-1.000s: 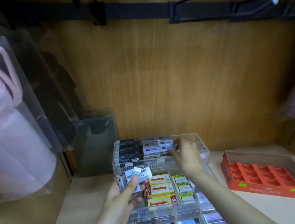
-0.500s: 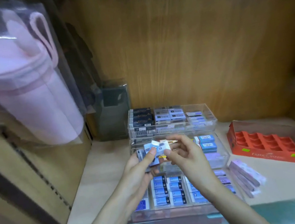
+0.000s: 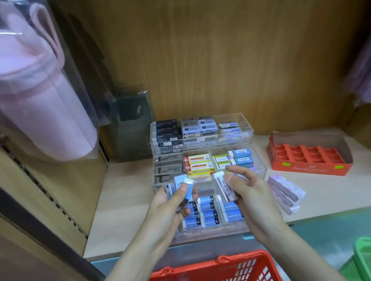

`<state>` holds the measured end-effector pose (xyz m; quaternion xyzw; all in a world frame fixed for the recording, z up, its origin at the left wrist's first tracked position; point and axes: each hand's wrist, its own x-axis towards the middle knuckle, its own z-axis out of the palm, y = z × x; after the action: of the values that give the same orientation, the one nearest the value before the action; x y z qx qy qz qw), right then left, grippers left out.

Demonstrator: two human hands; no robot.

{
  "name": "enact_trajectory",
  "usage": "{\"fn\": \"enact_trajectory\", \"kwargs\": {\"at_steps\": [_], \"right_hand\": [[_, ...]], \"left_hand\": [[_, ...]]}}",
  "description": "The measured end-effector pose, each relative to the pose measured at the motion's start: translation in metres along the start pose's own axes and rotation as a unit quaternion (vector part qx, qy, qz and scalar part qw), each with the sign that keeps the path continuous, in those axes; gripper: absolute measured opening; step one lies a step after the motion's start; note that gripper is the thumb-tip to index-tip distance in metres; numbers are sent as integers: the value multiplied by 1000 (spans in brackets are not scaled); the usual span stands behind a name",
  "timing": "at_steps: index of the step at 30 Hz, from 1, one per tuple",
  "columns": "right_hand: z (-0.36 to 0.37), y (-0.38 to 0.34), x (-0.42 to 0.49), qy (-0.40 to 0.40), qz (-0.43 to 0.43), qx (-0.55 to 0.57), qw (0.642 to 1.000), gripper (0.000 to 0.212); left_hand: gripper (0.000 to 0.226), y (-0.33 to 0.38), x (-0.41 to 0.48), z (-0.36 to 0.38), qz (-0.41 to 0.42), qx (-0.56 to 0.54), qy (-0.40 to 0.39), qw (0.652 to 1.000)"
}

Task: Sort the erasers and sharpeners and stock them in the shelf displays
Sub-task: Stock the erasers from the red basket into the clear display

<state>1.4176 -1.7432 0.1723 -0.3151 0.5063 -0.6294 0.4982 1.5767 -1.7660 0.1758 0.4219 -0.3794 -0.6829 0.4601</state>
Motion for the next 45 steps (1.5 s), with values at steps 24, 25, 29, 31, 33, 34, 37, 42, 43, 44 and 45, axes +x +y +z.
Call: {"fn": "enact_trajectory", "kwargs": {"at_steps": [24,25,29,31,33,34,37,42,43,44,45], "right_hand": [[-124,46,55,-44,-170,-558,811,18],[-127,50,58,-51,-181,-565,804,16],[-133,59,66,-25,-257,-615,745,10],[-132,60,70,8,-272,-641,718,13],[-127,59,73,23,-267,-650,711,15],[-125,59,74,27,-259,-653,711,16],[-120,59,75,38,-253,-658,708,17],[-108,49,56,24,-226,-607,762,26],[-98,41,47,-1,-183,-542,820,23],[-87,34,36,-37,-112,-457,882,18],[-76,27,26,-80,-37,-361,928,15]], "left_hand": [[13,-71,13,22,-99,43,1,994],[9,-73,13,20,-101,45,4,994],[10,-78,15,15,-110,46,7,993],[15,-79,15,14,-113,48,7,992],[14,-80,14,16,-112,47,7,993],[12,-79,14,18,-110,40,7,993],[5,-75,12,24,-106,13,14,994],[5,-70,6,28,-90,32,3,995],[4,-70,5,28,-88,39,0,995],[5,-70,4,28,-87,48,-4,995],[8,-70,3,29,-84,57,-12,995]]}}
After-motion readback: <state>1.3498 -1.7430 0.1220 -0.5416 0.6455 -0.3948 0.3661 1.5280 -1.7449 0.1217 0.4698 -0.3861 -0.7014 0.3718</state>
